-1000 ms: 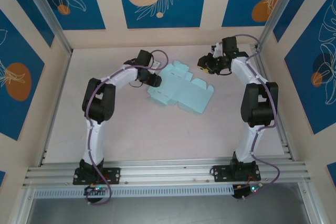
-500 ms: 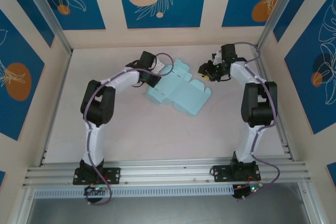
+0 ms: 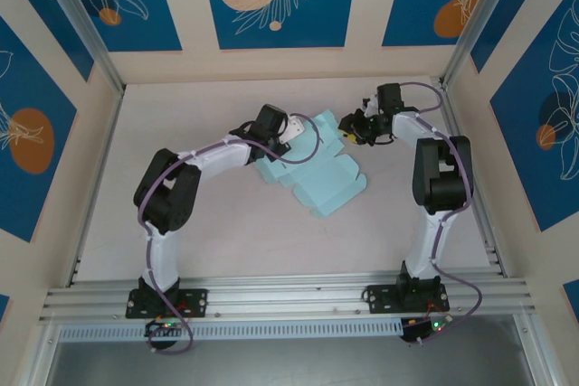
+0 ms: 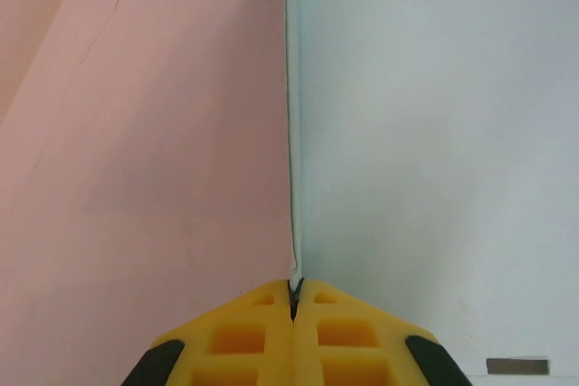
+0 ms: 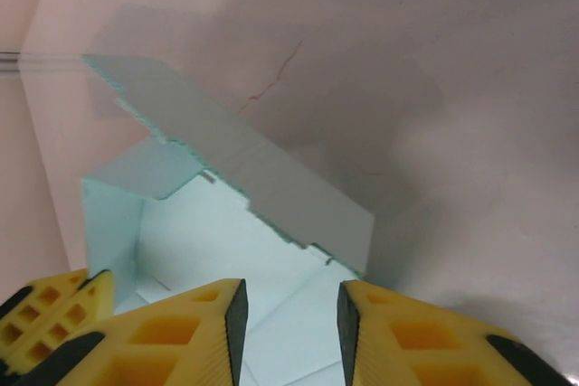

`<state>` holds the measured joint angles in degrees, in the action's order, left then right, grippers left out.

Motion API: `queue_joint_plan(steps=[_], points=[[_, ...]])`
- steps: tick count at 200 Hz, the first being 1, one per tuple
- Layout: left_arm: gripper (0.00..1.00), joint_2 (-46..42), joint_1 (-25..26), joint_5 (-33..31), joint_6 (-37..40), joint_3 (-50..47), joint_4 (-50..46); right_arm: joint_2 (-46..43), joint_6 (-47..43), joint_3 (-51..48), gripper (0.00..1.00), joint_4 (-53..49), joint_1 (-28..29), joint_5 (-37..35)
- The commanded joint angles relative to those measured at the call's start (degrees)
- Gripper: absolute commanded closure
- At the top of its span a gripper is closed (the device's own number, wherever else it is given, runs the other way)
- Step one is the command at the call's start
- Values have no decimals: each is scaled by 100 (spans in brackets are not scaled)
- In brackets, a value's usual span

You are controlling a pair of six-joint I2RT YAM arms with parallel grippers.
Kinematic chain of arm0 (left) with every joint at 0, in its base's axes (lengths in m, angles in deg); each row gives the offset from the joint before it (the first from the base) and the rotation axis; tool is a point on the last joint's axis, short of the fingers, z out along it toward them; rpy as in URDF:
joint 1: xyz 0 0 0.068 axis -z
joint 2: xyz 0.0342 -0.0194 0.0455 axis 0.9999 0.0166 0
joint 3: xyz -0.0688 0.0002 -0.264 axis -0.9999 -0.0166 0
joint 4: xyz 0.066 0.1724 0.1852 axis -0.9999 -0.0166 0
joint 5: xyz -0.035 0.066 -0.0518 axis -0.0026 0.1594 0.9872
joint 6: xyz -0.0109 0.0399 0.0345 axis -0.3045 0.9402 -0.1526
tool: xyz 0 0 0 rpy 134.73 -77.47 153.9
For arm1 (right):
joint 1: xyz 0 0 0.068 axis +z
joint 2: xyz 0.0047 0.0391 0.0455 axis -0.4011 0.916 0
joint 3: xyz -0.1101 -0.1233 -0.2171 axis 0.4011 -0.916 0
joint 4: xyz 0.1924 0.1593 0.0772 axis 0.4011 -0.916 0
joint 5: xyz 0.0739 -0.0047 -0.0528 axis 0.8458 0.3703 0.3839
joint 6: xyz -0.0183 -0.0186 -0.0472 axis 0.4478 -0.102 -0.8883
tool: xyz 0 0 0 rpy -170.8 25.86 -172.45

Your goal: Fold the paper box

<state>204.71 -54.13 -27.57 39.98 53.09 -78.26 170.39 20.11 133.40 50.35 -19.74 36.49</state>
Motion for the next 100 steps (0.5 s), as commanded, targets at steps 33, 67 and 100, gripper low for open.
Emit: queue_joint_plan(steps=[33,67,100], points=[[100,-224,50,-284,155,-96,449,-182,-121,-259,59,-93,109,-285],[100,-224,63,-292,162,-75,441,-50,-141,-266,59,-36,142,-253],[100,-206,85,-275,219,-39,419,-7,-265,-132,59,-28,258,-244]])
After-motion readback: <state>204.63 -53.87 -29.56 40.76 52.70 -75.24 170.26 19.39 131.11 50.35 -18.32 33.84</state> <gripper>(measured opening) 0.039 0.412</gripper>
